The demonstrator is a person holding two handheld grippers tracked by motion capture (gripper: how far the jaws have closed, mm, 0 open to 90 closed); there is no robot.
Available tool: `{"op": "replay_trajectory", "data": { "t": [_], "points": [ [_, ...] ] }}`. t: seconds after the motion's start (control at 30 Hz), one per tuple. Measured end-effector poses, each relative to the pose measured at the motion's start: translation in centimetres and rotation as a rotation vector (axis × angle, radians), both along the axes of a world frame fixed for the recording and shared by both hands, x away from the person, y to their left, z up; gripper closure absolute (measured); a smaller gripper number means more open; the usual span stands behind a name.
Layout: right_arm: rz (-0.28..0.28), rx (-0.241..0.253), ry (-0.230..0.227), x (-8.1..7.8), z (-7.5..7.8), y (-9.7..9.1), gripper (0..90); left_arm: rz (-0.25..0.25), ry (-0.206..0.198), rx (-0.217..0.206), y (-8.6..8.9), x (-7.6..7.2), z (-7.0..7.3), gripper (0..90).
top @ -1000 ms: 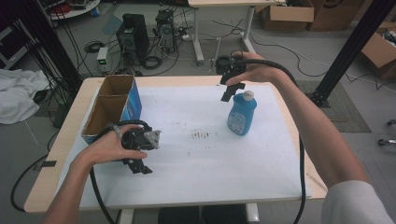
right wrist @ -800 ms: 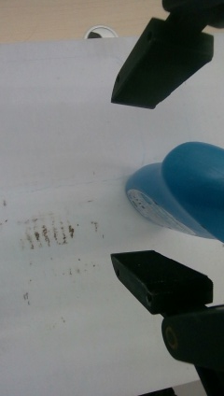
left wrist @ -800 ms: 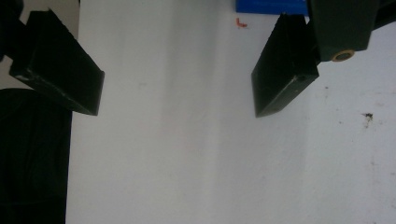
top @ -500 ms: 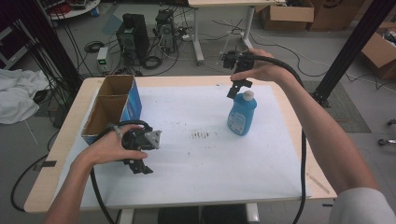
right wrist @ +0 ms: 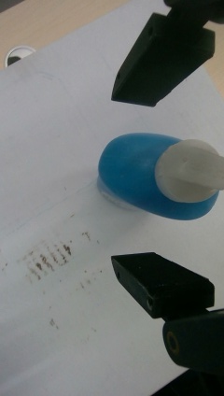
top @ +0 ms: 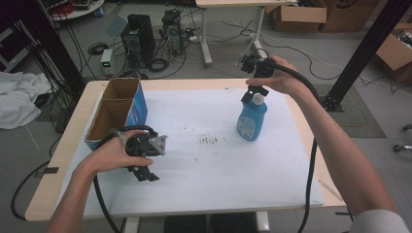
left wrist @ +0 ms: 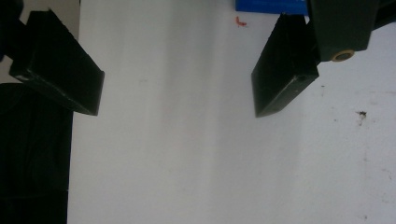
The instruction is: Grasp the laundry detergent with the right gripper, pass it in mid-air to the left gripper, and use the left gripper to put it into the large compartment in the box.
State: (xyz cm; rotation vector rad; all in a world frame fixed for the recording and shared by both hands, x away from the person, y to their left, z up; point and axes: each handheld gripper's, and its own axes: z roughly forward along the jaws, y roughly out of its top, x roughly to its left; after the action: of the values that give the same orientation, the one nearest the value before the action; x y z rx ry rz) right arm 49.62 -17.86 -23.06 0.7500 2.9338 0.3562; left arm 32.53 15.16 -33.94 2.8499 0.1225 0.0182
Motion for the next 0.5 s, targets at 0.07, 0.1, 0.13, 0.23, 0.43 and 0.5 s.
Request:
{"op": "replay_trajectory", "data": {
  "t": [0.07, 0.1, 0.13, 0.23, 0.43, 0.5],
  "points": [
    [-0.011, 0.005, -0.012, -0.2, -0.1, -0.3, 17.3, 0.002, 0.0, -0.002, 0.0, 0.0, 0.0, 17.8],
    [-0.017, 0.011, -0.016, -0.3, -0.1, -0.5, 17.3, 0.0, -0.001, -0.001, 0.0, 0.0, -0.1, 17.8],
    [-0.021, 0.013, -0.023, -0.4, -0.2, -0.7, 17.4, 0.001, 0.001, -0.002, 0.0, -0.1, -0.1, 17.8],
    [-0.032, 0.021, -0.035, -0.7, -0.2, -1.1, 17.1, 0.001, 0.001, -0.006, 0.0, -0.1, -0.1, 17.8],
    [-0.05, 0.049, -0.038, -1.1, -0.6, -1.7, 16.7, 0.0, 0.002, -0.006, -0.1, -0.2, -0.1, 17.8],
    [-0.065, 0.087, -0.043, -1.4, -1.0, -2.2, 16.6, -0.002, 0.001, -0.009, -0.2, -0.2, -0.1, 17.8]
  ]
}}
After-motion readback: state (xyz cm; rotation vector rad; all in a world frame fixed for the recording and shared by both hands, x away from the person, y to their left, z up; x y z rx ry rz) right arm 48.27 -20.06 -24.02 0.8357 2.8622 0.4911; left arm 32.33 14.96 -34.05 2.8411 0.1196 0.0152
